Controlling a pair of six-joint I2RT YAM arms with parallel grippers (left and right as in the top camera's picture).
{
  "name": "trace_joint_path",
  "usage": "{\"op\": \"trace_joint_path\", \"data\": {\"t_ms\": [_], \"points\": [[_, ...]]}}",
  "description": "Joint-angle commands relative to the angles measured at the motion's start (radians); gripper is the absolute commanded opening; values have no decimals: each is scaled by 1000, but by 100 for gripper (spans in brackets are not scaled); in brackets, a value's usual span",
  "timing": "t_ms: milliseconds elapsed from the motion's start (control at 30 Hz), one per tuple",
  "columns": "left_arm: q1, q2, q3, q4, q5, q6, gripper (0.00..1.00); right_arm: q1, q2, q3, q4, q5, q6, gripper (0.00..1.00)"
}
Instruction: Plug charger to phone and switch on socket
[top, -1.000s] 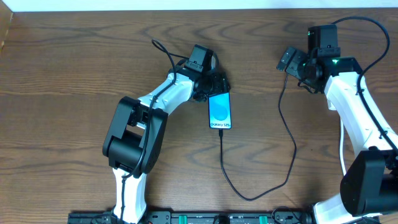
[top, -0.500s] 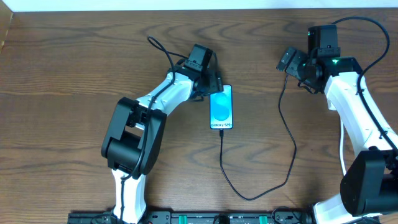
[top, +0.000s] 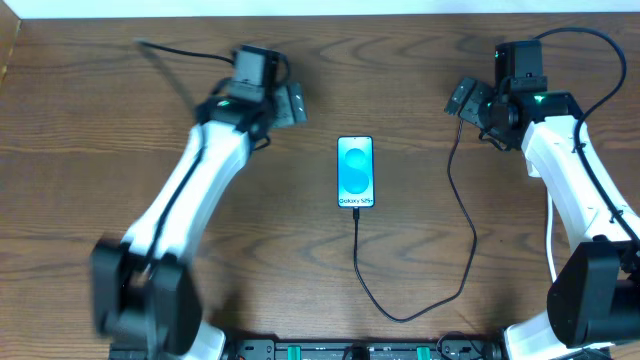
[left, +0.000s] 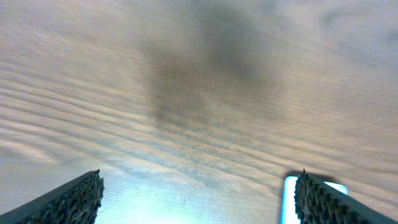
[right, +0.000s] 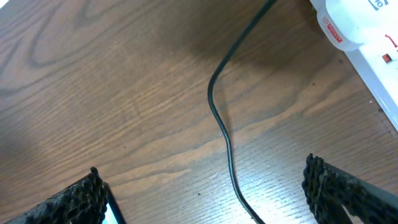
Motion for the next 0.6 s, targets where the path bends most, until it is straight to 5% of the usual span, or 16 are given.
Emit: {"op": "trace_joint_path", "data": {"t_ms": [0, 567], "points": [[1, -127, 10, -35, -25, 28, 98, 0, -3, 0, -5, 16, -8, 99], [1, -308, 9, -49, -26, 28, 98, 0, -3, 2, -14, -23, -60, 99]]}}
